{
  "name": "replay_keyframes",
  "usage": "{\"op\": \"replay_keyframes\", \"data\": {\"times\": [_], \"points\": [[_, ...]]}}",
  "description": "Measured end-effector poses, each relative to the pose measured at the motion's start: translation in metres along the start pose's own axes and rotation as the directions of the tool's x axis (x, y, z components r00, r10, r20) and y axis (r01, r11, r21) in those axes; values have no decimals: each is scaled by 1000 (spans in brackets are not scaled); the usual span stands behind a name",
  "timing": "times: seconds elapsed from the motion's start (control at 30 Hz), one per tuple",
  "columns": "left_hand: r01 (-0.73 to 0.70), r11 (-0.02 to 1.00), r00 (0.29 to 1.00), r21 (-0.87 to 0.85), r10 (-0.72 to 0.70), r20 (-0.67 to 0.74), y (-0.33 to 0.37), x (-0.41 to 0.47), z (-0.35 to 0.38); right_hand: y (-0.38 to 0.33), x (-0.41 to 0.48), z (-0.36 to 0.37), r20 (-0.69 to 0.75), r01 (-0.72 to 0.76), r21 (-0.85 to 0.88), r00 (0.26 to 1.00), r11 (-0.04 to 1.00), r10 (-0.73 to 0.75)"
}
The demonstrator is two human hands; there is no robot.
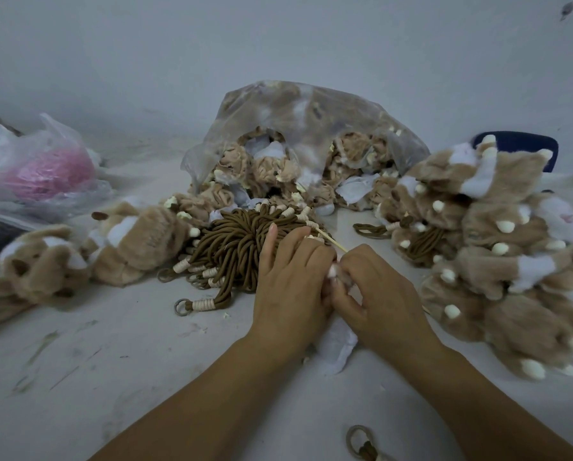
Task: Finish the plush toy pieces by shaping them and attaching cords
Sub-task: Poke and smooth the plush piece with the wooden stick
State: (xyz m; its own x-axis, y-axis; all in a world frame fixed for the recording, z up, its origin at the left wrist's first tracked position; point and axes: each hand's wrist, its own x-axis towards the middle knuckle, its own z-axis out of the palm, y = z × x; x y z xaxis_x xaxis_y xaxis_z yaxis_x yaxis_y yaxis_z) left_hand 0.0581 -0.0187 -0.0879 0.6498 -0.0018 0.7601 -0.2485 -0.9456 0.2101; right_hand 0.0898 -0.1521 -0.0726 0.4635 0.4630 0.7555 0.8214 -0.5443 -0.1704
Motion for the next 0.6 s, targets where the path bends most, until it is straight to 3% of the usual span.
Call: {"op": "replay_keyframes", "data": {"times": [0.23, 0.43, 0.6], "points": [[21, 1000, 999, -14, -20, 45, 0, 1, 1, 0, 1, 1, -27, -45, -35, 999, 998, 44], [40, 998, 994, -47, -35, 104, -3, 2, 1, -2, -2, 1, 42, -168, 203, 986, 965, 163], [106, 992, 991, -68, -100, 90, -13, 3, 2, -4, -2, -1, 10, -198, 254, 979, 947, 202]]}}
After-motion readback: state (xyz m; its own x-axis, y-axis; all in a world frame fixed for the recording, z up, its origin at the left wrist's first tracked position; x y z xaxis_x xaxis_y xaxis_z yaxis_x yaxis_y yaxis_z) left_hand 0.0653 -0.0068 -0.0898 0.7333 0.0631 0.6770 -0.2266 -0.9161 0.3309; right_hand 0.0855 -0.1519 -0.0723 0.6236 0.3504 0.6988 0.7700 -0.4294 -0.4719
